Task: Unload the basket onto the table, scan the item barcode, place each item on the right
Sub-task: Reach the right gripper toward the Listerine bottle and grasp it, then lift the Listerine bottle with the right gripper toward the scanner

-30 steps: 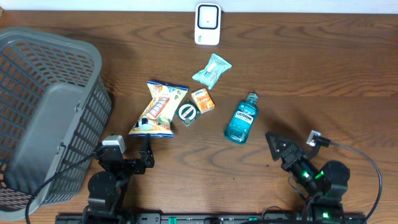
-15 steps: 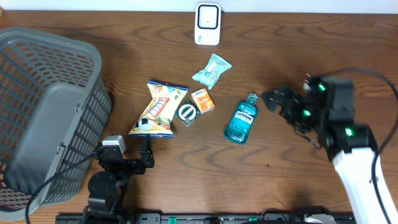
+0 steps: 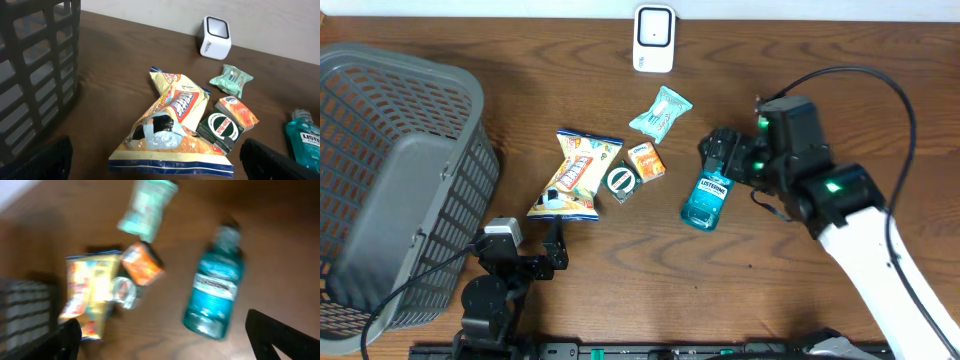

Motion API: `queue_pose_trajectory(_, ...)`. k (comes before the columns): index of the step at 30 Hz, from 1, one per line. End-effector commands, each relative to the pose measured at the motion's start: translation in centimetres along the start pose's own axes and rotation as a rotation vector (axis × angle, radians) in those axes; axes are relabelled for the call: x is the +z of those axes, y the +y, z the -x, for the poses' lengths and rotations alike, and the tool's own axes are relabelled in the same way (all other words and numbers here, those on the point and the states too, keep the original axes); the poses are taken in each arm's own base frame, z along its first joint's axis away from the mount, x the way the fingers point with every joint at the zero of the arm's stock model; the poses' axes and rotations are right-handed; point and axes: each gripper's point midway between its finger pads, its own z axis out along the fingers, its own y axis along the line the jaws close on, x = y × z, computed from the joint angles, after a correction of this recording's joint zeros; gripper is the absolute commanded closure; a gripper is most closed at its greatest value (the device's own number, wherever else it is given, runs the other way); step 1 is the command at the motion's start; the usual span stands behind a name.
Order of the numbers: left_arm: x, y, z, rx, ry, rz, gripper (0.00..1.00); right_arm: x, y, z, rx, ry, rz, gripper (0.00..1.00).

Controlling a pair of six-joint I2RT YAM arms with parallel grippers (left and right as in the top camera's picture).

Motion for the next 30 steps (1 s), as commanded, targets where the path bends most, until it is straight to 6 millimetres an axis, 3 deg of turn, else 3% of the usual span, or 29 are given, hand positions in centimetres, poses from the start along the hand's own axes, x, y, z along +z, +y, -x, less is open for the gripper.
queue_pose_trajectory(1, 0.2, 0.3, -1.2, -0.007, 0.034, 0.005, 0.02, 3.4, -2.2, -0.6, 0.146, 0.044, -0.176, 0.01)
queue_pose_trajectory(6, 0.2, 0.3, -1.2, -0.007, 0.034, 0.005, 0.02, 7.5, -3.3, -2.1, 0.211, 0.193, -0.394, 0.12)
queue_pose_trajectory(14, 0.2, 0.3, -1.2, -0.007, 0.034, 0.005, 0.02, 12.4, -4.3, -2.8, 0.193, 0.285, -0.584, 0.16)
queue_pose_trajectory(21, 0.2, 0.3, -1.2, -0.007, 0.034, 0.005, 0.02, 14.4, -7.2, -5.4, 0.198, 0.378, -0.716, 0.19)
queue_pose_trajectory(30, 0.2, 0.3, -1.2, -0.007, 0.034, 0.005, 0.02, 15.9, -8.3, -6.9, 0.182, 0.42, -0.766, 0.2)
